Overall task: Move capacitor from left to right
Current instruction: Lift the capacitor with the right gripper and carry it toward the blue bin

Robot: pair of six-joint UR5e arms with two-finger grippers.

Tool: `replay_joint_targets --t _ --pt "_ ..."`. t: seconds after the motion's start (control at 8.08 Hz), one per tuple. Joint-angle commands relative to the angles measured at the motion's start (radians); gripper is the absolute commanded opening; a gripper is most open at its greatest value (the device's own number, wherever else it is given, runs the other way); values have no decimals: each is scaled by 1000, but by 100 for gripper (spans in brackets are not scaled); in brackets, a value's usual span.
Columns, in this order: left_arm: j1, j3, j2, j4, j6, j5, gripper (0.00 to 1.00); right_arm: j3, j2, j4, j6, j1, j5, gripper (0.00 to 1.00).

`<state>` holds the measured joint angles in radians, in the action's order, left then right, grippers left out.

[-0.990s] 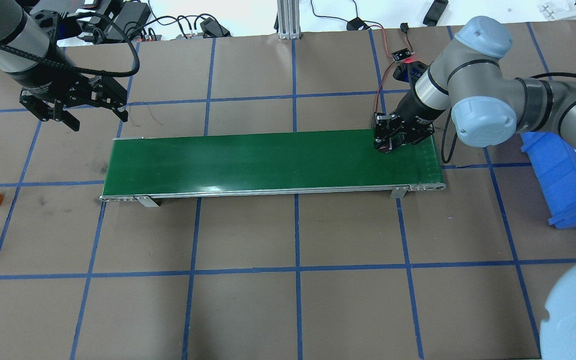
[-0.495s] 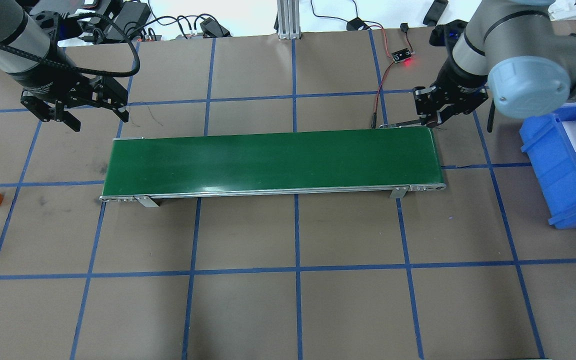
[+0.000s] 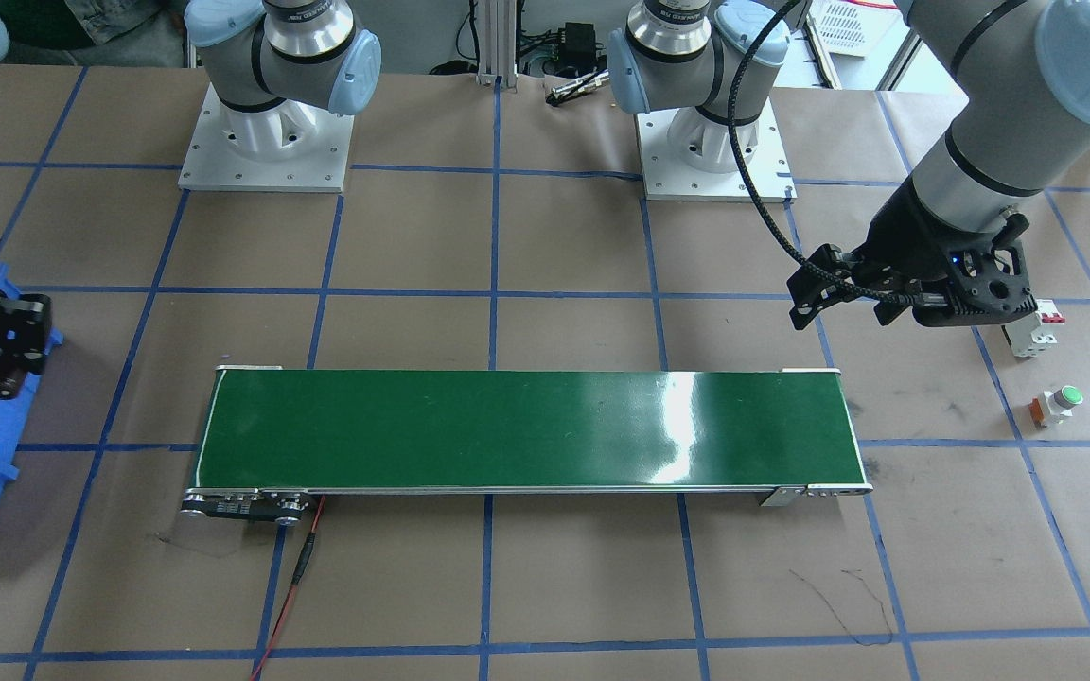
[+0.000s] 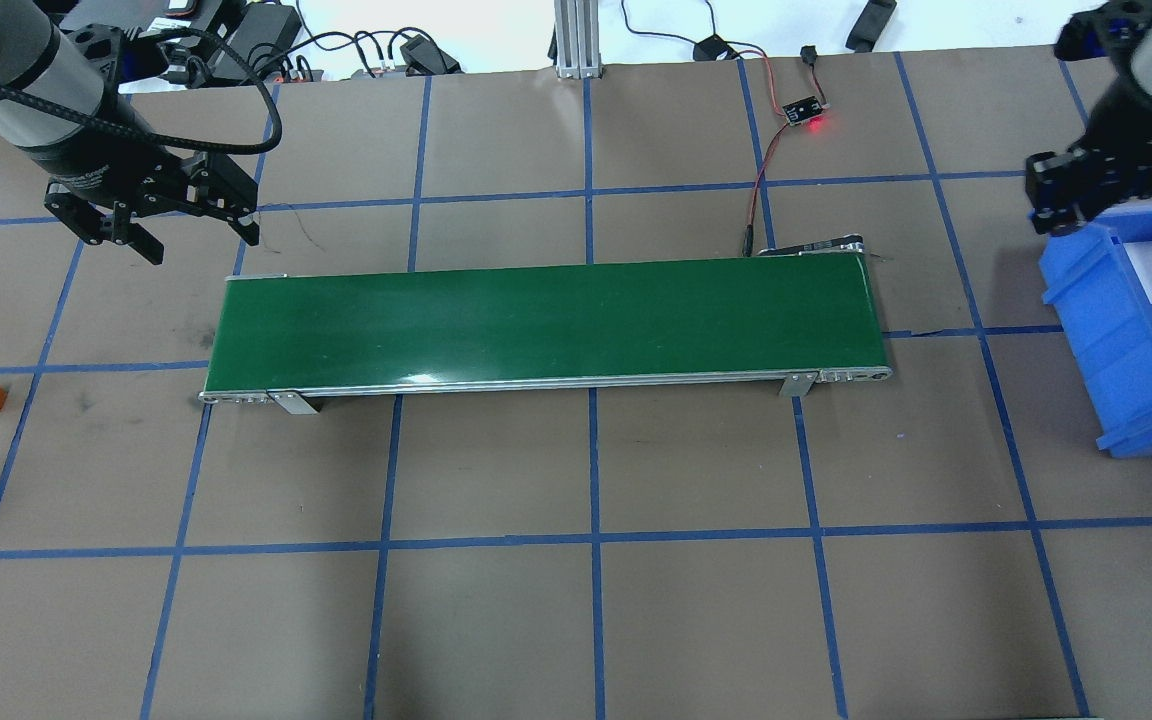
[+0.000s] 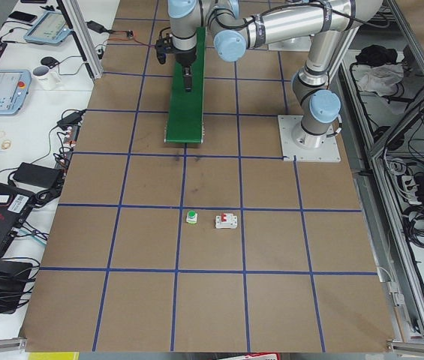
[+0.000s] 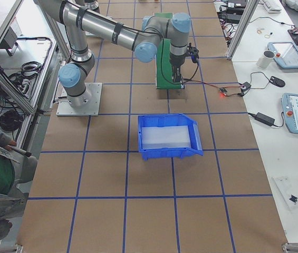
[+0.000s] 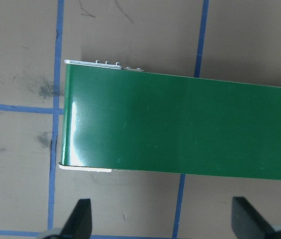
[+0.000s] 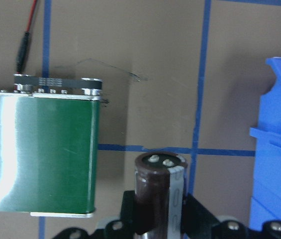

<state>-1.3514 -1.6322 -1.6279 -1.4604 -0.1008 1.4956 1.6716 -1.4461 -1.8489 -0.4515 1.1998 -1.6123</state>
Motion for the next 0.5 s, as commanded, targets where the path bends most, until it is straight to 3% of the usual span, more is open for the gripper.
replay_joint_targets --t 0.0,0.37 --pt "0 0 -1 0 0 0 100 -9 -34 57 -165 -176 -78 0" --pt "0 2 -4 2 1 0 100 -1 -10 47 -362 -303 -94 0"
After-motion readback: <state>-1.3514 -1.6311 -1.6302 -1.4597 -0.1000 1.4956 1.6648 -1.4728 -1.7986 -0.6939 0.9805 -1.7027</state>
